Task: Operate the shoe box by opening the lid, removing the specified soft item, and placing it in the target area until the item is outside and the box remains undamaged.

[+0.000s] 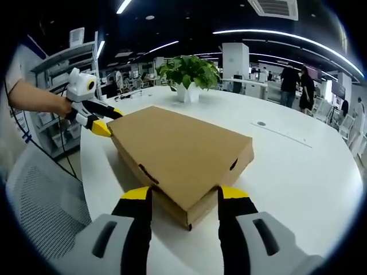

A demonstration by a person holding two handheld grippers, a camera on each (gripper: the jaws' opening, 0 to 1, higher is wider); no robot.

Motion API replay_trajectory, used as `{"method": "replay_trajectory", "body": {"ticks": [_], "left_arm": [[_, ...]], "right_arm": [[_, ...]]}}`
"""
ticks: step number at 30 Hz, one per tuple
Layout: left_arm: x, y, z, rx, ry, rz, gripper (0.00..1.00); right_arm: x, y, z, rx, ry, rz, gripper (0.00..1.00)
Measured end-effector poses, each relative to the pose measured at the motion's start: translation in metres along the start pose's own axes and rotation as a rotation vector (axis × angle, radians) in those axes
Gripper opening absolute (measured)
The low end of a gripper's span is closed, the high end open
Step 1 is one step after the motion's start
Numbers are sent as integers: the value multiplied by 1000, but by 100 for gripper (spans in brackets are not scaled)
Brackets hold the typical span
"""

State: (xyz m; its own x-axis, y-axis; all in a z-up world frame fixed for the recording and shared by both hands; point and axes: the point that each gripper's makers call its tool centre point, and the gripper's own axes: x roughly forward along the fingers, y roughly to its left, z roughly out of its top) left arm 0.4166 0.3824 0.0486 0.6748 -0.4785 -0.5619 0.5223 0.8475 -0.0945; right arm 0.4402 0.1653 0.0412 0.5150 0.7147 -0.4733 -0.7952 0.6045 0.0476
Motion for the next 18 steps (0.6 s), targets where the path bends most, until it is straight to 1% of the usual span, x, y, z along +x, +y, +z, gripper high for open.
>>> {"method": "replay_trajectory", "body": {"ticks": [4,7,10,18], "left_arm": [[-1,-1,1,-3,11,-12,67],[-2,-1,3,-14,3,-14,67],[-3,-1,5,-8,1,-13,67],[-12,-3,16,-9,-20,-25,68]], "right_arm": [[-1,0,1,3,2,3,42],[-2,0,4,10,-8,3,42],[-3,1,6,11,-15,1,42],[-10,2,19,22,-45,-5,44]]}}
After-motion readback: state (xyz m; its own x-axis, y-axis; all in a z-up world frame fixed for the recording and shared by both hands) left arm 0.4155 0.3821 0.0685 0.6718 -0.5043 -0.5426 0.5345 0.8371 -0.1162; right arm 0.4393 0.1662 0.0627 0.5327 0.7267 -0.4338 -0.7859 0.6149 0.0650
